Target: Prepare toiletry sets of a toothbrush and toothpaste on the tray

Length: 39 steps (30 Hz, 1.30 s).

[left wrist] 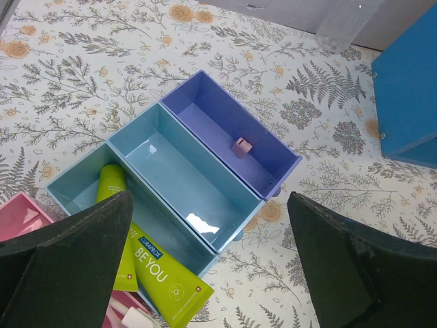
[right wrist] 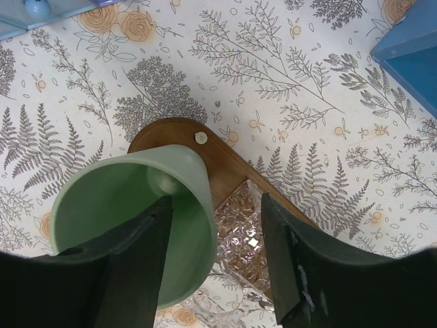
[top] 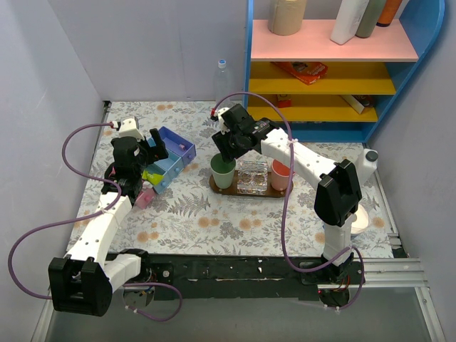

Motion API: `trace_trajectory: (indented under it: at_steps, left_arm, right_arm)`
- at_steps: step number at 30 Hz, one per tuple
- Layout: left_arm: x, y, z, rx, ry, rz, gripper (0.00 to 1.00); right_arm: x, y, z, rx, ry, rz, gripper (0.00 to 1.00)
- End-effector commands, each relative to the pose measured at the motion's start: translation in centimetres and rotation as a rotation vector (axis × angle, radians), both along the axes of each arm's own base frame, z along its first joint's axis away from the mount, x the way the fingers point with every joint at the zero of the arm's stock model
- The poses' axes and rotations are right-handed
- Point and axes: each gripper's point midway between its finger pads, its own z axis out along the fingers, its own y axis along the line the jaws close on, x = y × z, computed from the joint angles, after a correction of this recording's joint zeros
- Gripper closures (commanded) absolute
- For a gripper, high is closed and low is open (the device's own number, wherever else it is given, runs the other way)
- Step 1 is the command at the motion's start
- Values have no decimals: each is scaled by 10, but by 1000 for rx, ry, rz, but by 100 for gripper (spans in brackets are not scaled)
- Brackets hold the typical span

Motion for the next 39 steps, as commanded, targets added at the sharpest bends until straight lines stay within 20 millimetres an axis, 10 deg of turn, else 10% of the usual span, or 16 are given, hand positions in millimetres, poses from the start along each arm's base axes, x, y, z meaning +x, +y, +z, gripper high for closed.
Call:
trace_trajectory:
  at_steps: [1, 27, 39]
  left_arm:
    - [-1, -1, 9, 15, -33, -9, 2]
    - [-1, -6, 1, -35, -6, -4, 2]
    - [-31, 67, -46, -258, 176, 357, 10]
  right_arm:
    - [5, 3, 27, 34, -70, 5, 37]
    - [-5, -24, 102, 219, -257, -53, 38]
    - [-25, -87, 112, 274, -298, -109, 46]
